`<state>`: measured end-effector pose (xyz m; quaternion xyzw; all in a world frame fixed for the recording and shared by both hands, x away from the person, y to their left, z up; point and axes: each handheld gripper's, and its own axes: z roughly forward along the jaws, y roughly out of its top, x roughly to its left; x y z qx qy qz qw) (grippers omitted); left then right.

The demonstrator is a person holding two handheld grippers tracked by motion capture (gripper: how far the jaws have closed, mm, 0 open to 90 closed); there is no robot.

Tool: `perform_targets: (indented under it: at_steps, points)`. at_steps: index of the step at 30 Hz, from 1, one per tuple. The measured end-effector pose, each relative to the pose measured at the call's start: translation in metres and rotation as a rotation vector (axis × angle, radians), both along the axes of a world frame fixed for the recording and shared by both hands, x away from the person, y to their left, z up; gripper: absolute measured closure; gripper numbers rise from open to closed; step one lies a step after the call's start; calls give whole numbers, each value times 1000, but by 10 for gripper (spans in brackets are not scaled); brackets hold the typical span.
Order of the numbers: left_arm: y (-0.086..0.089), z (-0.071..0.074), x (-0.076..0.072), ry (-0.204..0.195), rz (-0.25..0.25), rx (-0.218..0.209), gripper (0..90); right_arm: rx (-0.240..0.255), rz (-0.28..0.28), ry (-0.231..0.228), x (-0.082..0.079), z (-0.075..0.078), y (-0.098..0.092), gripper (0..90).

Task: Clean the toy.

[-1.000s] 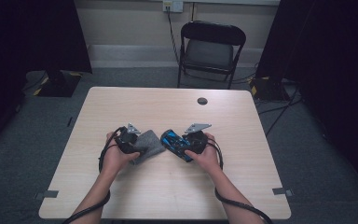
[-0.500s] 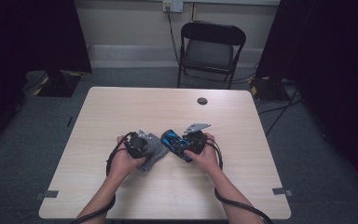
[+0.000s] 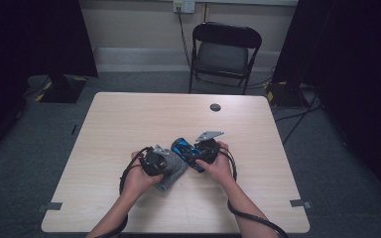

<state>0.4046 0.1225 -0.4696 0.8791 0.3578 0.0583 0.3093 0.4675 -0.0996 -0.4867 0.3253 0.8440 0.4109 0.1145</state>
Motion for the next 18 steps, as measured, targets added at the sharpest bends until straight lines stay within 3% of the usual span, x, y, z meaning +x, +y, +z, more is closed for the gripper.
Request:
perform_targets:
  at_steps: [18]
  points:
    - [-29,1,-17,-1,-77,-22,746,-2,-2,6,1,0,0,352]
